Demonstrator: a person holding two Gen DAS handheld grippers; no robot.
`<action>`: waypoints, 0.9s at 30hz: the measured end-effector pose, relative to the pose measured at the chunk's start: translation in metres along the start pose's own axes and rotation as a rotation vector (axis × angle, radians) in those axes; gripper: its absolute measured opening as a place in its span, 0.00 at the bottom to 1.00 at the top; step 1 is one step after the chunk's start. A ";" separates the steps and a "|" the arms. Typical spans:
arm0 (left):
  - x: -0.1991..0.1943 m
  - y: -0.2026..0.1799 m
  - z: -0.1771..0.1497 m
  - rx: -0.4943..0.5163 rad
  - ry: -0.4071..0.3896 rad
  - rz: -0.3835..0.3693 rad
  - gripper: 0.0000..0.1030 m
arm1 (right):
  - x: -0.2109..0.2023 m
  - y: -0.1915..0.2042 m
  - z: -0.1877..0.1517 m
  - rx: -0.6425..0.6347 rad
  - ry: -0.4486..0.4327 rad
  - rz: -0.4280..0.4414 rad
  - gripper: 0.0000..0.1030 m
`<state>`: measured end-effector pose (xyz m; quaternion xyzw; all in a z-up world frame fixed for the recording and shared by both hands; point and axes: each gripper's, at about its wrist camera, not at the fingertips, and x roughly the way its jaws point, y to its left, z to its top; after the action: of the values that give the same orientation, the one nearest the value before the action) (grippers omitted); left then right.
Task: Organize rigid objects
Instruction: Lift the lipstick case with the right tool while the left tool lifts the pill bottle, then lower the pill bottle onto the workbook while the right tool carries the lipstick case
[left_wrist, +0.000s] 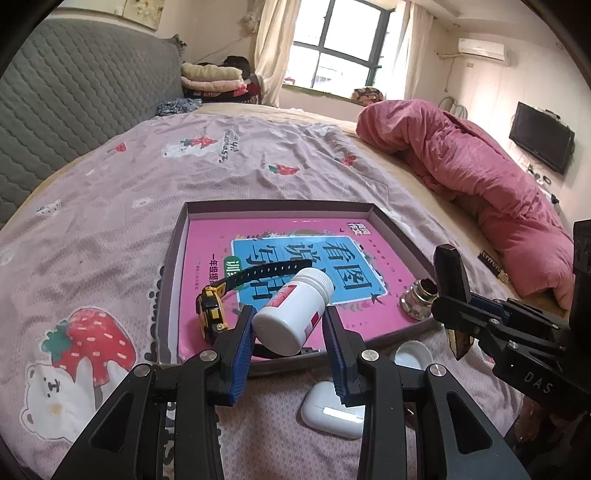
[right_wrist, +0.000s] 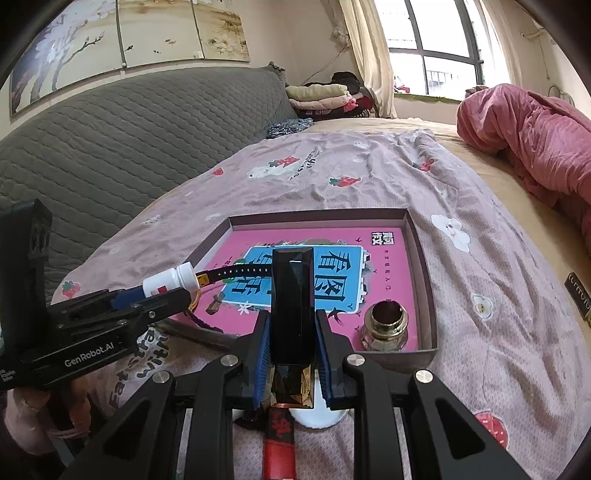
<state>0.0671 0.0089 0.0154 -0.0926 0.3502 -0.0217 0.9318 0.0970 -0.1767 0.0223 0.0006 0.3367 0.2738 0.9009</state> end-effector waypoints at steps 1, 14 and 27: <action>0.001 0.000 0.000 0.000 0.000 -0.001 0.36 | 0.001 -0.001 0.001 0.002 -0.003 -0.004 0.22; 0.007 0.005 0.008 -0.012 -0.010 0.002 0.36 | 0.008 -0.008 0.012 0.009 -0.028 -0.019 0.22; 0.017 0.007 0.013 -0.015 -0.013 0.004 0.36 | 0.011 -0.013 0.019 0.019 -0.053 -0.023 0.22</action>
<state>0.0885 0.0162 0.0124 -0.0989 0.3444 -0.0167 0.9334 0.1218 -0.1793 0.0280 0.0127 0.3155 0.2603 0.9125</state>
